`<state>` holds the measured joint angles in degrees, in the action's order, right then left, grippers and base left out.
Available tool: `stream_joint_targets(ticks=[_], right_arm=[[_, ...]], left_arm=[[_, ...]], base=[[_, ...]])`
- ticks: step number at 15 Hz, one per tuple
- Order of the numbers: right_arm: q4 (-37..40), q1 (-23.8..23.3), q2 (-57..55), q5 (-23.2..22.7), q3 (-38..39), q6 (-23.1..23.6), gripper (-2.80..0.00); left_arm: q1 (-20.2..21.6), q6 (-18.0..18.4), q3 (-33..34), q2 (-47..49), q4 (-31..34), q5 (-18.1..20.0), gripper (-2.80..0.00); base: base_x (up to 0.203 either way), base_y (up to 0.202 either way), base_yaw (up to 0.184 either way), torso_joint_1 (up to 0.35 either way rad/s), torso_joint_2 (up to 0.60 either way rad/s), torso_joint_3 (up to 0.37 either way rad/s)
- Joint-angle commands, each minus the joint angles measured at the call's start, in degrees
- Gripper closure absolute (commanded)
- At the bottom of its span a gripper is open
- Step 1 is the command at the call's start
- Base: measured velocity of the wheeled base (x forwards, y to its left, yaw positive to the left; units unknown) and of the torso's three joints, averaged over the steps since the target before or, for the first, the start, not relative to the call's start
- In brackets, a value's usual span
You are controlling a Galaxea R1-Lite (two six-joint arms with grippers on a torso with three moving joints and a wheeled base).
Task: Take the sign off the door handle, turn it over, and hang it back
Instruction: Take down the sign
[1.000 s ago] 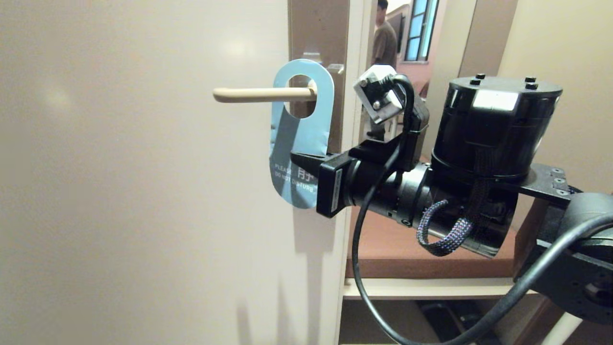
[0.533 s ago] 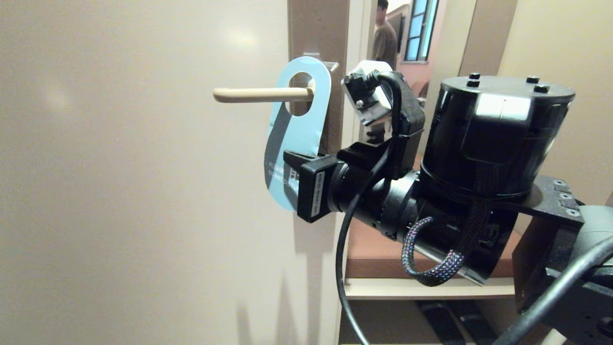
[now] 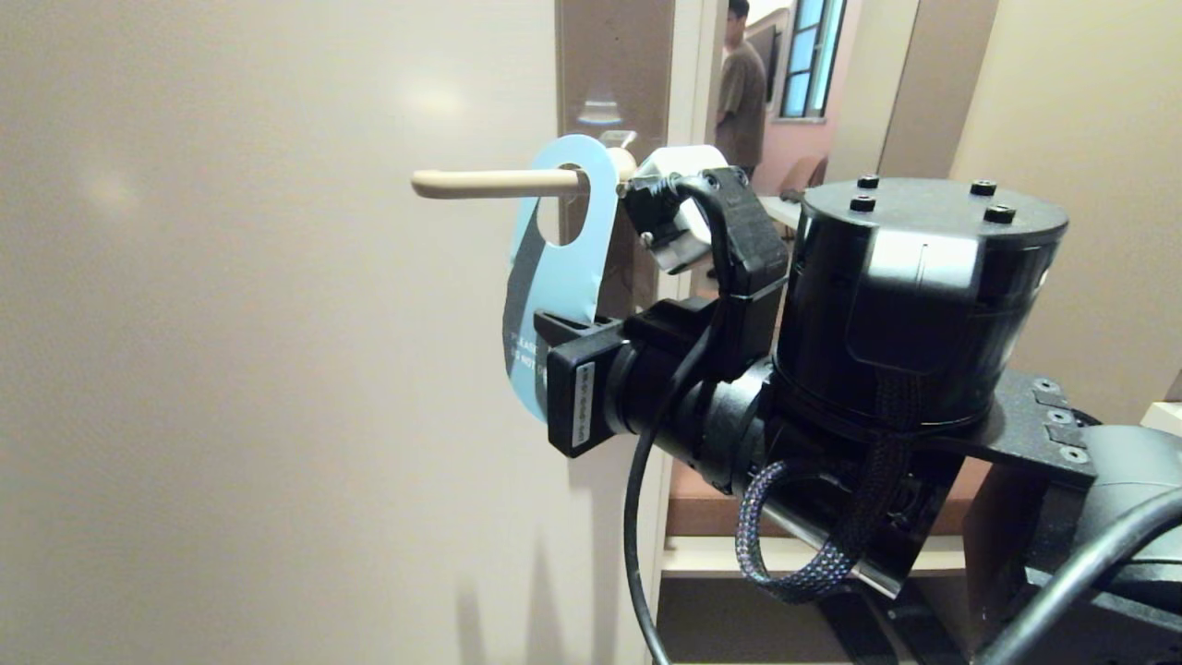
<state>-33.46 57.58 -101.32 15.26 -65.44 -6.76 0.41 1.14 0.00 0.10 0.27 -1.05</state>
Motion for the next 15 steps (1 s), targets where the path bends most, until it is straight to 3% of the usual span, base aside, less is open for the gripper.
stream_joint_targets(ticks=[1,15], right_arm=[[-0.11,0.08,-0.48,0.11,-0.04,0.51,0.0],[0.06,1.09,-4.82,2.15,-5.09,7.54,0.0]], left_arm=[[0.02,0.01,0.0,-0.01,0.0,-0.01,0.0],[0.02,0.01,0.0,-0.01,0.0,-0.01,0.0]], base=[[0.0,0.0,0.0,0.0,0.0,0.0],[0.0,0.0,0.0,0.0,0.0,0.0]])
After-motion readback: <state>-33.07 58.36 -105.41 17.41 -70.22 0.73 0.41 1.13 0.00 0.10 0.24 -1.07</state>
